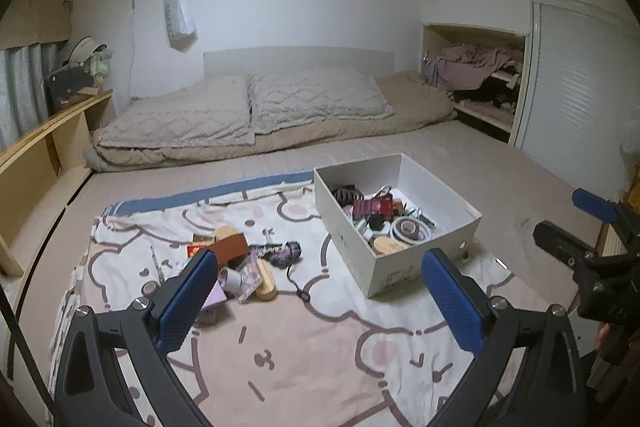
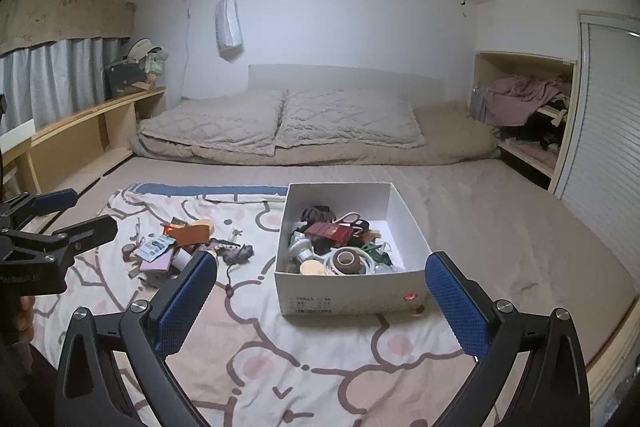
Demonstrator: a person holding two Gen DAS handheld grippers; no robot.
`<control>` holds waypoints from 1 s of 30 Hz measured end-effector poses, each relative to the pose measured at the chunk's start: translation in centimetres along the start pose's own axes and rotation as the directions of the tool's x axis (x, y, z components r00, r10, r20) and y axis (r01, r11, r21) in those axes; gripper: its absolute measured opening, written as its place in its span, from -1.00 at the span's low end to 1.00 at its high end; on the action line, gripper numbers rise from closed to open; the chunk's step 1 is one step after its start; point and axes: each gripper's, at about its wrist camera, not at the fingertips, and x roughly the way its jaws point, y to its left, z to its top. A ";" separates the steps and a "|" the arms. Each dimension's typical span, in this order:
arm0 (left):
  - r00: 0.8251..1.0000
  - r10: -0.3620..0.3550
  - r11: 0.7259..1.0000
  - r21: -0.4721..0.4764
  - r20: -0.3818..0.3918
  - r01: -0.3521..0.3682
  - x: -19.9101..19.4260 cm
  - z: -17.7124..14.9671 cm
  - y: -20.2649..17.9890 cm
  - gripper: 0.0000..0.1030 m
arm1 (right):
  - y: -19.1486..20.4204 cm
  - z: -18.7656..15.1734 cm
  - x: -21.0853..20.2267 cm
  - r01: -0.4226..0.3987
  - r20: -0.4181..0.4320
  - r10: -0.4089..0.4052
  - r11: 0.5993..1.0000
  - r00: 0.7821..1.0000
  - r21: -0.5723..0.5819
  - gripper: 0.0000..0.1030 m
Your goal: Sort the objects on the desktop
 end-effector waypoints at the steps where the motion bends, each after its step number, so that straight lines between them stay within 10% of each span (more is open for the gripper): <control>1: 1.000 0.006 1.000 0.002 -0.004 -0.006 0.0 -0.2 0.0 0.99 | 0.0 -0.1 -0.1 0.004 -0.001 -0.004 1.000 1.000 -0.002 1.00; 30: 0.999 0.007 0.999 0.035 -0.036 -0.006 -0.8 -2.4 -0.8 0.99 | 0.7 -1.9 -1.1 0.052 -0.041 -0.052 0.999 0.998 0.008 1.00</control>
